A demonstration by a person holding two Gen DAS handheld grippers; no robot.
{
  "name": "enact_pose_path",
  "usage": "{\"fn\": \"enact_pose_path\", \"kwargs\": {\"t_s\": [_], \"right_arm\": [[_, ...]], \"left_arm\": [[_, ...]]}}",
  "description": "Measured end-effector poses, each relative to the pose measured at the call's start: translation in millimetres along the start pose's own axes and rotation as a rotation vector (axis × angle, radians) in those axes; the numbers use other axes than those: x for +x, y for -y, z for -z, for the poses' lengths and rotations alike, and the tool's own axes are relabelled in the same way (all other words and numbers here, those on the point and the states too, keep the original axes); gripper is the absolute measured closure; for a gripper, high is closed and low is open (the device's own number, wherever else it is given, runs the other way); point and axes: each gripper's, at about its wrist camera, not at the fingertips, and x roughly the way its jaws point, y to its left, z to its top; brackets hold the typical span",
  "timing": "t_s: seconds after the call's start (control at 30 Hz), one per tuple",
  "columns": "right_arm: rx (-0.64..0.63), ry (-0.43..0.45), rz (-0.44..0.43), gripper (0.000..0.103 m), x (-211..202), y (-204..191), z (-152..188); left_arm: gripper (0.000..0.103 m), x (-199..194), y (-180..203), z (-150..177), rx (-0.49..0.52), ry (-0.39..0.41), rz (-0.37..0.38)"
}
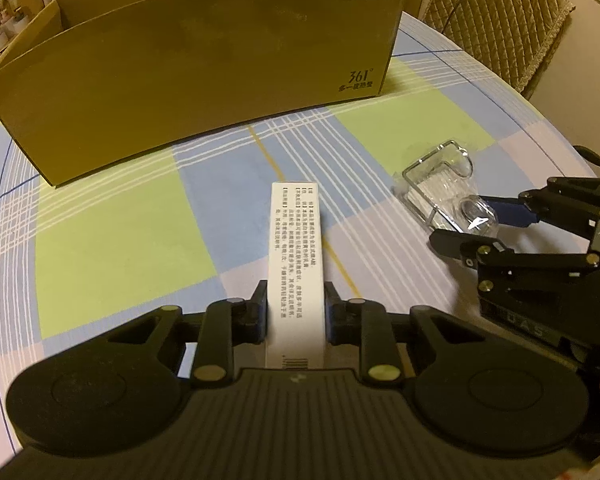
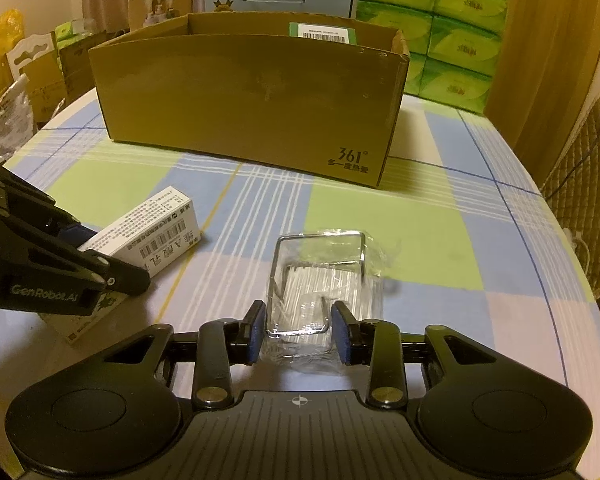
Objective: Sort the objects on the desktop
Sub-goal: 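Lift the white box and clear package and carry both over the cardboard box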
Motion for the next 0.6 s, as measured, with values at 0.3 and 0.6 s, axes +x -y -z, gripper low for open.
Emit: {"fn": "enact_pose_path", "kwargs": {"t_s": [0.3, 0.6], "right_arm": [[0.0, 0.009, -0.002, 0.075, -3, -1, 0], [0.018, 0.025, -0.035, 0.075, -17, -3, -1]], "left_arm": [[0.082, -7, -1, 3, -0.017, 0.001, -0.003], [0.082, -26, -5, 2, -0.044, 0.026, -0.016]]}}
